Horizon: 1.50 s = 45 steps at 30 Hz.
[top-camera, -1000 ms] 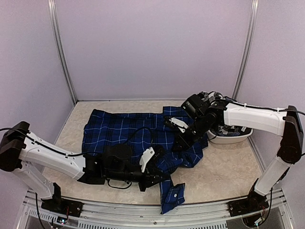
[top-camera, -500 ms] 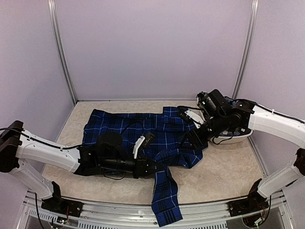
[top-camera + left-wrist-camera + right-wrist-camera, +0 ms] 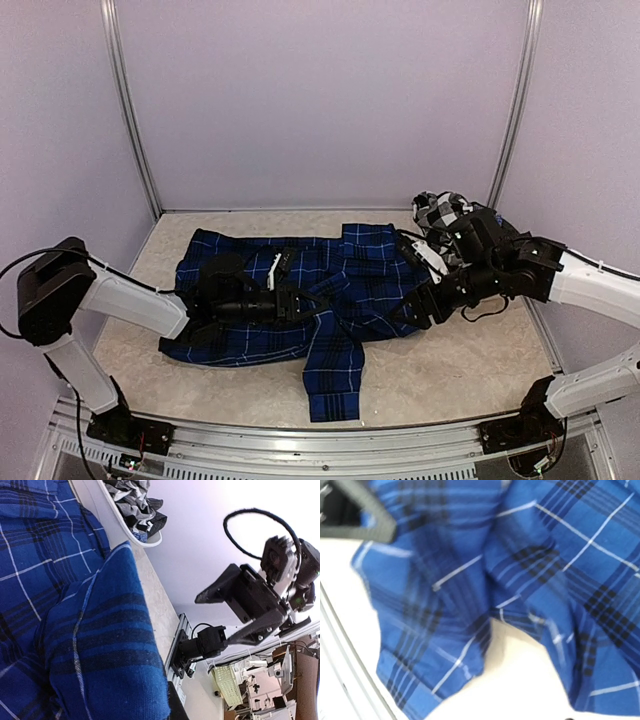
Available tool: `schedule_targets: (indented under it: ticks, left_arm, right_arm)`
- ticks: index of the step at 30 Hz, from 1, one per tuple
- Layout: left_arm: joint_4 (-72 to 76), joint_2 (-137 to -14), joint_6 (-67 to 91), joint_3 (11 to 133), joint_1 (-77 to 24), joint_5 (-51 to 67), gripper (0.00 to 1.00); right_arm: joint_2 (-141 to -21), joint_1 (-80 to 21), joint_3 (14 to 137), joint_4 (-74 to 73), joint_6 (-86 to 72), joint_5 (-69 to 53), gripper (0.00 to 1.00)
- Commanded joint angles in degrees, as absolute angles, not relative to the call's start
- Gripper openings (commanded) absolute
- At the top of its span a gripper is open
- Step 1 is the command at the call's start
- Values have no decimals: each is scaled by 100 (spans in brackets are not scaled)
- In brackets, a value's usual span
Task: Fold and stack the long sleeve shirts
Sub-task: Place the sleeve at the center of the board, then pick up the sleeve from the center of the board.
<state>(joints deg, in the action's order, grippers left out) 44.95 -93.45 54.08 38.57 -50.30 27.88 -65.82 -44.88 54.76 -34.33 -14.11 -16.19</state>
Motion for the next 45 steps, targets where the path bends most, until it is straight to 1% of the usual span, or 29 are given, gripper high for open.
schedule_targets:
  ticks: [1, 8, 11, 13, 17, 21, 22, 26, 28, 31, 35, 40, 42, 45]
  left_arm:
    - [5250, -10049, 6246, 4235, -4679, 3478, 4]
    - [5647, -11125, 6693, 4673, -4304, 3829, 6]
    - [5584, -11328, 6684, 4785, -4182, 3828, 10]
    - [5326, -11331, 6509, 4874, -4127, 3833, 19]
    - [4236, -11119, 5819, 5088, -4079, 3677, 40]
    - [3067, -10646, 5053, 5154, -4055, 3249, 67]
    - [2791, -10545, 4888, 5134, -4044, 3091, 69]
    - [2050, -10041, 4411, 4989, -4032, 2632, 85]
    - [1737, -9861, 4215, 4931, -4018, 2502, 89]
    - [1385, -9603, 4002, 4857, -3993, 2257, 94]
    - [902, -9230, 3749, 4794, -3943, 1790, 98]
    - [270, -8736, 3462, 4790, -3885, 1114, 99]
    - [73, -8521, 3392, 4760, -3870, 859, 99]
    - [-227, -8184, 3309, 4689, -3842, 570, 99]
  right_arm:
    - [-6833, -4485, 5195, -2868, -1534, -1773, 67]
    - [-7482, -4685, 4703, -1966, -1746, -2053, 68]
    - [-7703, -4977, 4556, -1469, -1805, -1928, 68]
    - [-7868, -5274, 4508, -1225, -1766, -1771, 68]
    - [-8342, -6018, 4683, -1142, -1526, -1316, 68]
    - [-8871, -6616, 4955, -1161, -1293, -1044, 68]
    - [-8987, -6675, 5014, -1178, -1255, -1017, 68]
    - [-9481, -6923, 5333, -1361, -1069, -732, 68]
    - [-9734, -6994, 5491, -1448, -993, -637, 67]
    - [-10095, -7082, 5698, -1600, -888, -511, 66]
    - [-10438, -7184, 5856, -1774, -797, -391, 64]
    - [-10617, -7282, 5899, -1902, -777, -335, 60]
    - [-10666, -7306, 5892, -1968, -787, -282, 53]
    - [-10698, -7304, 5885, -2059, -789, -246, 30]
